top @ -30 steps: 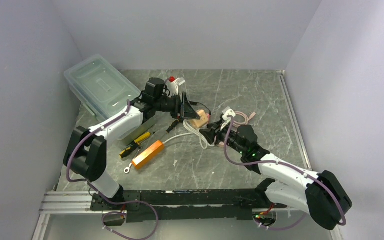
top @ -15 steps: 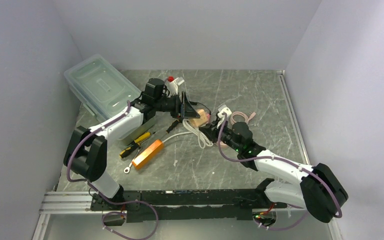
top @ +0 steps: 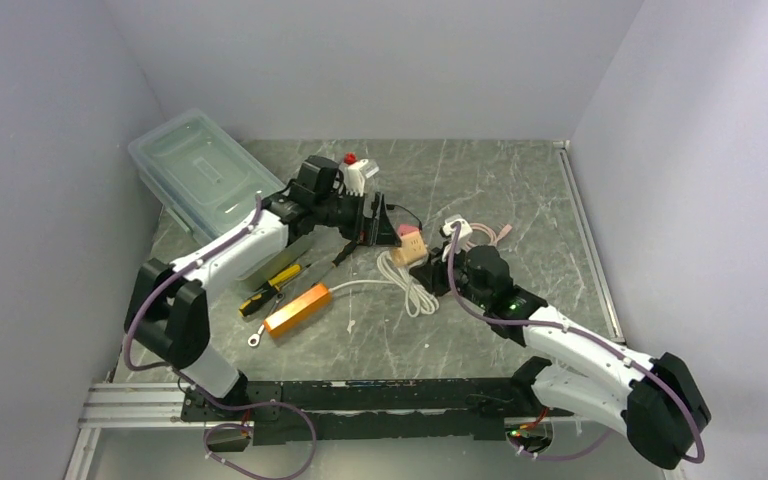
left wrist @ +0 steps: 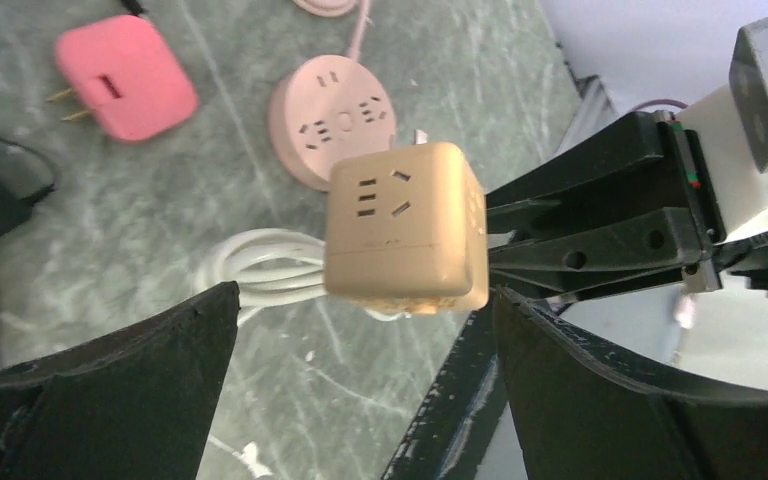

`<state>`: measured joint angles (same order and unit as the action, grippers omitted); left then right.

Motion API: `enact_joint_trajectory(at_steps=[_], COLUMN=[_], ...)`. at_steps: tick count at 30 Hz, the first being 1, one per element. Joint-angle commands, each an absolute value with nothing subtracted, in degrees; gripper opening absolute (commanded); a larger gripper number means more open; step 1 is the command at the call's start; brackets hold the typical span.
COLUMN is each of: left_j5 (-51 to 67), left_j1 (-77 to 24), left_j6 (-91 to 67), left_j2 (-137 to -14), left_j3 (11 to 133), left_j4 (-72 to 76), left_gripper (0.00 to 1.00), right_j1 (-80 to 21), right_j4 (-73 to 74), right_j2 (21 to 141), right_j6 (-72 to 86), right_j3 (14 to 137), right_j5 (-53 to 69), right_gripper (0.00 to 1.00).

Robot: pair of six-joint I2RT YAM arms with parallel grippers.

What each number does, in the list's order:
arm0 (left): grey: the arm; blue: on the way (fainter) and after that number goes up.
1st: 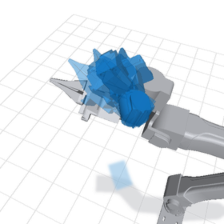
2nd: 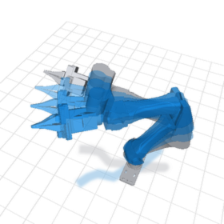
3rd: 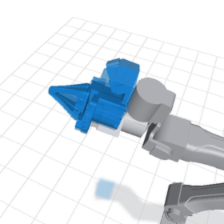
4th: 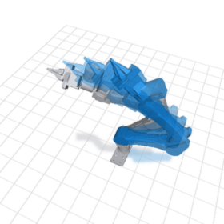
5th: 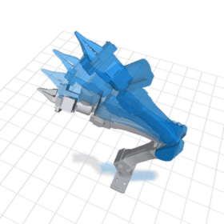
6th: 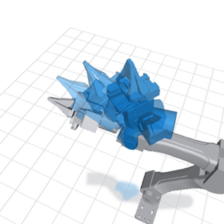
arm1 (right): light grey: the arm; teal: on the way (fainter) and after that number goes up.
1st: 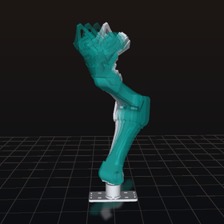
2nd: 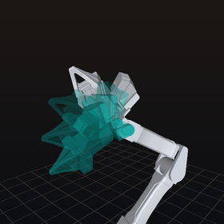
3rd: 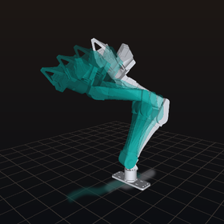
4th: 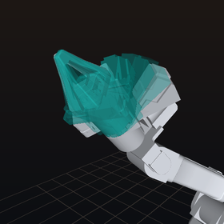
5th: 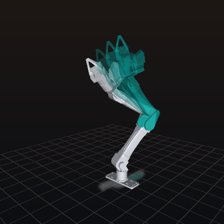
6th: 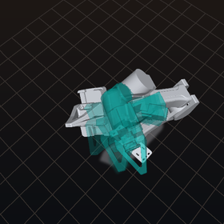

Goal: Pull the plug off the socket
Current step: Remove the plug from the socket.

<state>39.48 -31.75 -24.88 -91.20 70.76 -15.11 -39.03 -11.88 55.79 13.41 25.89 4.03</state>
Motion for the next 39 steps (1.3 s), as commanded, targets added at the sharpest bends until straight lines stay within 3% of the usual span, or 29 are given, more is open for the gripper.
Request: enact_joint_trajectory(at_steps=[1, 4, 9, 17, 22, 28, 39], left_j5=[28.85, 22.23, 10.61, 18.93, 17.38, 24.64, 21.26], left_j1=[-32.09, -34.33, -46.12, -48.85, -48.85, -48.85, -48.75], left_j6=[-14.43, -12.44, -2.17, 3.35, 2.13, 0.44, -2.62], left_j2=[-83.83, -80.05, -74.65, -70.08, -73.09, -77.91, -81.25], left_j3=[73.06, 70.79, 63.41, 59.05, 60.52, 63.0, 63.98], left_j4=[-19.82, -19.28, -15.95, -18.7, -21.85, -24.22, -25.06], left_gripper=[1.0, 1.0, 1.0, 1.0, 1.0, 1.0, 1.0], right_j1=[-38.94, -38.94, -38.9, -38.85, -38.84, -38.84, -38.99], right_j4=[-1.98, 5.26, 13.61, 17.88, 19.39, 18.94, 19.34], right_j2=[52.57, 52.44, 55.48, 58.27, 59.85, 60.18, 60.62], right_j6=[18.35, 20.84, 24.41, 23.74, 22.81, 23.65, 20.85], right_j3=[32.32, 34.27, 39.82, 43.92, 45.83, 47.0, 48.66], right_j5=[3.34, 5.46, 12.33, 21.46, 24.7, 24.39, 27.8], right_gripper=[0.0, 0.0, 0.0, 0.0, 0.0, 0.0, 0.0])
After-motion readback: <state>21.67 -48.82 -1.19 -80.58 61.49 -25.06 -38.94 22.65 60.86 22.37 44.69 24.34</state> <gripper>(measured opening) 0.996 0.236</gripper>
